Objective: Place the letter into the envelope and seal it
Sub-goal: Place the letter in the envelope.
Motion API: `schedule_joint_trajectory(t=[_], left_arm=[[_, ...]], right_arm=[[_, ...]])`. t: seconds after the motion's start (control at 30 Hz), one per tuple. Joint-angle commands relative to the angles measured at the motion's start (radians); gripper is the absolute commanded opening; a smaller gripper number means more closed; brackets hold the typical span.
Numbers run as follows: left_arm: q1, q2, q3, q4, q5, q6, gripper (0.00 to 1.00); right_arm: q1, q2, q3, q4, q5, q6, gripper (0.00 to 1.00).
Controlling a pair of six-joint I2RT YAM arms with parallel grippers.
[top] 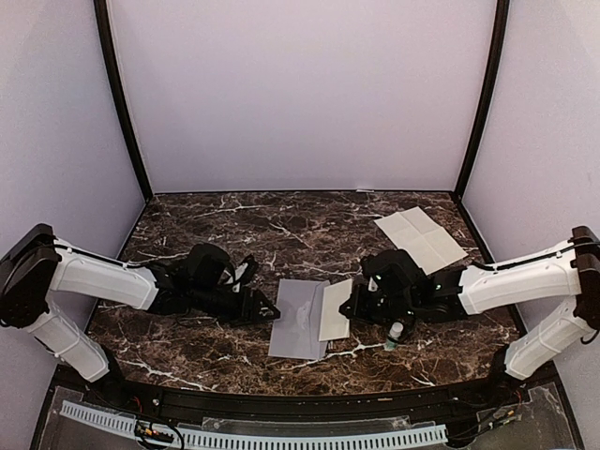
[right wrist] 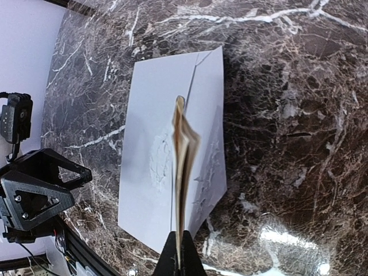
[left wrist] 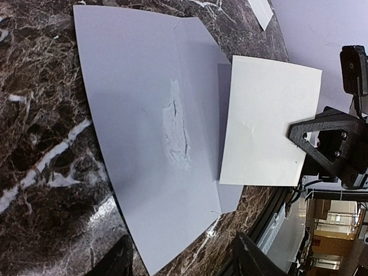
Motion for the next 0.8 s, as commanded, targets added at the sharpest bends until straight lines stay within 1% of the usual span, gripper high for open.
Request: schedule_joint_trajectory(t=[0.0,0.17,0.53,0.77], left_arm=[[0.005,0.023,-0.011,0.022,0.017,0.028,0.57],[0.006,0.068,-0.007,0.032,0.020,0.038,0.56],[0.005,0.147,0.024,0.037,0.017,0.048,0.48],[0.005,0.171,0.020,0.053,0.024,0.049,0.42]], right_arm=[[-0.012,0.018,-0.033,0.027,0.019,0.023,0.00],[-0.016,0.024,-0.050,0.026,0.018,0.034,0.00],[-0.022,0.051,-0.057,0.025,0.019,0.043,0.00],[-0.022,0.058,-0.058,0.030,0.017,0.048,0.00]])
